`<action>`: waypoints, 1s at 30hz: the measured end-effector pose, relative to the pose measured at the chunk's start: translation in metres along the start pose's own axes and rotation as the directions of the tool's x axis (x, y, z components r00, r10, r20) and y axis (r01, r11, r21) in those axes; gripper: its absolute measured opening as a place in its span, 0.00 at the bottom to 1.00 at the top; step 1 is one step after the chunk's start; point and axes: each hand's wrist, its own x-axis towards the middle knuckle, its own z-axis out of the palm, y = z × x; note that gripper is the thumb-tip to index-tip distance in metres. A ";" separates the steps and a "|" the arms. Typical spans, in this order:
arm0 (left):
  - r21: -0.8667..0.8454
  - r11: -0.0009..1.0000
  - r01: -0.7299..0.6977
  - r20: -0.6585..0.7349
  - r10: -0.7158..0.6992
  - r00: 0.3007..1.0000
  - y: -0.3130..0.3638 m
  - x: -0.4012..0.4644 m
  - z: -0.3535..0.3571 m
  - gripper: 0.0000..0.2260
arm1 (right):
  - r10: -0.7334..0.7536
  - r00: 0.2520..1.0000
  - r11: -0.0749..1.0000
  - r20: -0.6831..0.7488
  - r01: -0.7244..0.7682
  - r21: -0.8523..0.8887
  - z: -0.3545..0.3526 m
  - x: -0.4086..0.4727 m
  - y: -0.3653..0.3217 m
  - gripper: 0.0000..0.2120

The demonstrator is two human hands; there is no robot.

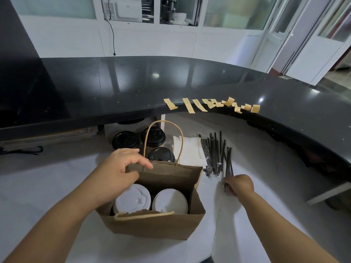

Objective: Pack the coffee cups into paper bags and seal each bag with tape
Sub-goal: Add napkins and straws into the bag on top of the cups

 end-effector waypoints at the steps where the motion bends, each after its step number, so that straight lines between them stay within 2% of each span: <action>1: 0.002 1.000 -0.006 0.002 0.006 1.000 0.000 0.000 0.000 0.22 | 0.002 1.000 0.999 0.001 -0.002 0.037 0.000 -0.002 0.002 0.14; 6: -0.021 0.998 -0.061 0.018 0.061 0.998 -0.001 0.000 -0.003 0.21 | 0.019 1.000 0.991 0.024 -0.022 0.132 0.000 -0.013 0.010 0.10; 9: -0.037 0.996 -0.084 0.033 0.085 0.996 -0.003 -0.001 -0.005 0.21 | 0.013 1.000 0.986 0.020 -0.017 0.165 -0.002 -0.022 0.013 0.11; 17: -0.058 0.989 -0.134 0.077 0.138 0.987 -0.007 -0.001 -0.013 0.21 | -0.045 0.999 0.960 -0.017 0.048 0.277 -0.011 -0.058 0.011 0.07; 20: -0.065 0.984 -0.166 0.081 0.171 0.982 -0.007 -0.001 -0.015 0.22 | -0.014 1.000 0.953 -0.021 0.019 0.301 -0.014 -0.067 0.010 0.02; 25: -0.077 0.979 -0.190 0.085 0.196 0.977 -0.008 -0.002 -0.016 0.22 | 0.061 0.998 0.935 -0.018 -0.050 0.352 -0.014 -0.072 0.014 0.05; 30: -0.095 0.973 -0.211 0.075 0.218 0.973 -0.011 -0.001 -0.015 0.23 | 0.119 0.993 0.943 -0.028 -0.104 0.315 -0.011 -0.074 0.014 0.05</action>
